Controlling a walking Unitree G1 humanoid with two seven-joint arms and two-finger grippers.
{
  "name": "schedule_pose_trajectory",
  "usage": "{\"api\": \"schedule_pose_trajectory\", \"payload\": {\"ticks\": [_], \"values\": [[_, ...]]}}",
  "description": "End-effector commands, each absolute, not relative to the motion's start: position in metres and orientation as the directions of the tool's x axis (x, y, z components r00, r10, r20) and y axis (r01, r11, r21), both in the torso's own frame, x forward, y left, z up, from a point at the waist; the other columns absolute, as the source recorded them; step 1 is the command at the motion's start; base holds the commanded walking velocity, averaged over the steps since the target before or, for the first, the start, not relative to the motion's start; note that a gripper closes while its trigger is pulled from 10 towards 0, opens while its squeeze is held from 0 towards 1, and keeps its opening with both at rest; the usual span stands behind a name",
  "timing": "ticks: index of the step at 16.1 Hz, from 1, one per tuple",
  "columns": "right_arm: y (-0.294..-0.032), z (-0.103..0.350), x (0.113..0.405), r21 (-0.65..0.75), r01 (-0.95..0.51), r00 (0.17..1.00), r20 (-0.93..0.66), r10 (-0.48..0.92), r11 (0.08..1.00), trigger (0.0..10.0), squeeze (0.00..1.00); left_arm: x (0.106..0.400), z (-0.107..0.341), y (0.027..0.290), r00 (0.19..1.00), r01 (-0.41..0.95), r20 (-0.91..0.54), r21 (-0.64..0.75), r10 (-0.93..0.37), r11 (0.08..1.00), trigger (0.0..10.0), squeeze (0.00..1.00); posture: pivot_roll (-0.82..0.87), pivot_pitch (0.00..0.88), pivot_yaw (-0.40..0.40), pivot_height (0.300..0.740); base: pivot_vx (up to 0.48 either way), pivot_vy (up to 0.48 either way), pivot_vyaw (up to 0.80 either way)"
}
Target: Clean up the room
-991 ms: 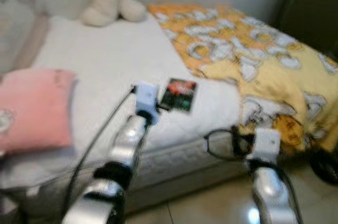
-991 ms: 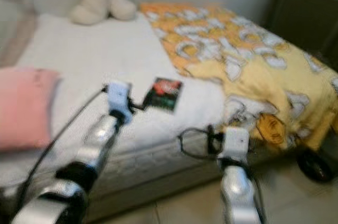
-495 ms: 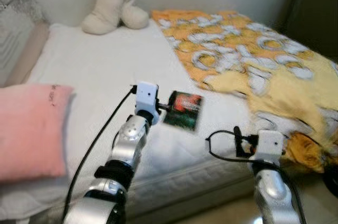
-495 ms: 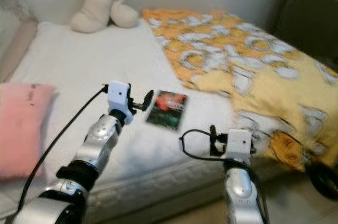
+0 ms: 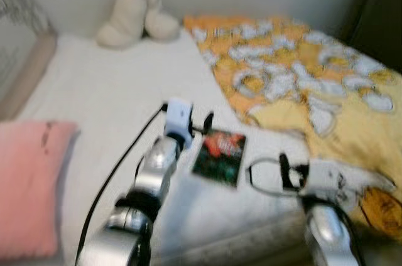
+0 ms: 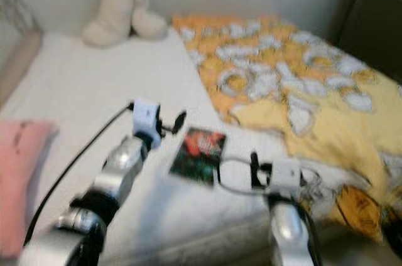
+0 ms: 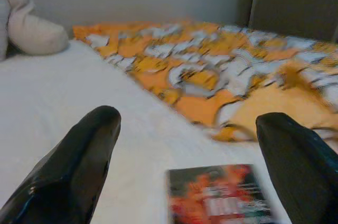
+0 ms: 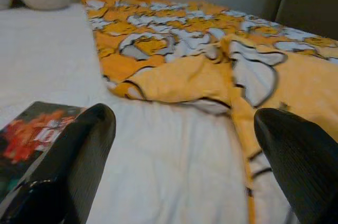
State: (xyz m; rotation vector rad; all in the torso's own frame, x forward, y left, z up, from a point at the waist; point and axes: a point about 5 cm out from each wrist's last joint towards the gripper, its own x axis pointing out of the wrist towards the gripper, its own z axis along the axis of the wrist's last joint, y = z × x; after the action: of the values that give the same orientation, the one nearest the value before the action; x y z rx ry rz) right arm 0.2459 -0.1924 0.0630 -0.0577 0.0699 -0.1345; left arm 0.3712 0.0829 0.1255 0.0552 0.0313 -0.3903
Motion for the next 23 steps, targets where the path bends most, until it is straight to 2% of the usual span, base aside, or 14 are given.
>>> {"api": "schedule_pose_trajectory", "payload": {"ticks": [1, 2, 3, 4, 6, 10, 11, 14, 18, 19, 23], "values": [[-0.189, 0.059, 0.235, -0.030, 0.100, 0.990, -0.101, -0.103, 0.994, 10.0, 0.00, 0.372, 0.114, 0.090, 0.919, 0.379, -0.125, 0.026, -0.373, 0.925, 10.0, 0.00, -0.05, 0.090, -0.041, 0.740, 0.000, 0.000, 0.00], [-0.193, 0.057, 0.222, -0.034, 0.077, 0.989, -0.122, -0.081, 0.996, 10.0, 0.00, 0.374, 0.117, 0.081, 0.909, 0.399, -0.124, -0.015, -0.398, 0.917, 10.0, 0.00, -0.08, 0.132, -0.058, 0.740, 0.000, 0.000, 0.00], [-0.194, 0.057, 0.220, -0.036, 0.073, 0.989, -0.126, -0.077, 0.997, 10.0, 0.00, 0.375, 0.118, 0.079, 0.908, 0.401, -0.122, -0.022, -0.401, 0.916, 10.0, 0.00, -0.08, 0.132, -0.058, 0.740, 0.000, 0.000, 0.00], [-0.196, 0.060, 0.209, -0.028, 0.064, 0.989, -0.129, -0.067, 0.998, 10.0, 0.00, 0.375, 0.122, 0.073, 0.906, 0.407, -0.097, -0.062, -0.411, 0.911, 10.0, 0.00, -0.13, 0.203, -0.088, 0.740, 0.000, 0.000, 0.00], [-0.194, 0.061, 0.191, 0.057, -0.001, 0.985, -0.172, 0.011, 0.998, 10.0, 0.00, 0.377, 0.130, 0.059, 0.899, 0.424, -0.049, -0.156, -0.436, 0.892, 10.0, 0.00, -0.18, 0.269, -0.117, 0.740, 0.000, 0.000, 0.00], [-0.196, 0.066, 0.183, 0.027, -0.032, 0.980, -0.197, 0.037, 0.999, 10.0, 0.00, 0.379, 0.132, 0.061, 0.904, 0.411, -0.040, -0.180, -0.425, 0.894, 10.0, 0.00, -0.21, 0.316, -0.141, 0.740, 0.000, 0.000, 0.00], [-0.194, 0.069, 0.181, 0.011, -0.056, 0.978, -0.200, 0.057, 0.998, 10.0, 0.00, 0.380, 0.133, 0.064, 0.910, 0.401, -0.035, -0.176, -0.413, 0.899, 10.0, 0.00, -0.22, 0.328, -0.147, 0.740, 0.000, 0.000, 0.00], [-0.187, 0.075, 0.171, 0.011, -0.093, 0.972, -0.215, 0.093, 0.996, 10.0, 0.00, 0.382, 0.130, 0.088, 0.962, 0.271, -0.037, -0.015, -0.272, 0.962, 10.0, 0.00, -0.23, 0.368, -0.171, 0.740, 0.000, 0.000, 0.00], [-0.174, 0.076, 0.165, 0.018, -0.145, 0.961, -0.234, 0.145, 0.989, 10.0, 0.00, 0.383, 0.129, 0.099, 0.966, 0.257, -0.041, 0.012, -0.257, 0.966, 10.0, 0.00, -0.21, 0.388, -0.179, 0.740, 0.000, 0.000, 0.00], [-0.170, 0.074, 0.163, 0.024, -0.154, 0.958, -0.243, 0.156, 0.988, 10.0, 0.00, 0.382, 0.127, 0.100, 0.966, 0.256, -0.048, 0.085, -0.252, 0.963, 10.0, 0.00, -0.20, 0.399, -0.177, 0.740, 0.000, 0.000, 0.00], [-0.167, 0.071, 0.163, 0.012, -0.153, 0.954, -0.259, 0.151, 0.988, 10.0, 0.00, 0.382, 0.126, 0.102, 0.966, 0.257, -0.044, 0.035, -0.255, 0.966, 10.0, 0.00, -0.19, 0.406, -0.173, 0.740, 0.000, 0.000, 0.00]]}}
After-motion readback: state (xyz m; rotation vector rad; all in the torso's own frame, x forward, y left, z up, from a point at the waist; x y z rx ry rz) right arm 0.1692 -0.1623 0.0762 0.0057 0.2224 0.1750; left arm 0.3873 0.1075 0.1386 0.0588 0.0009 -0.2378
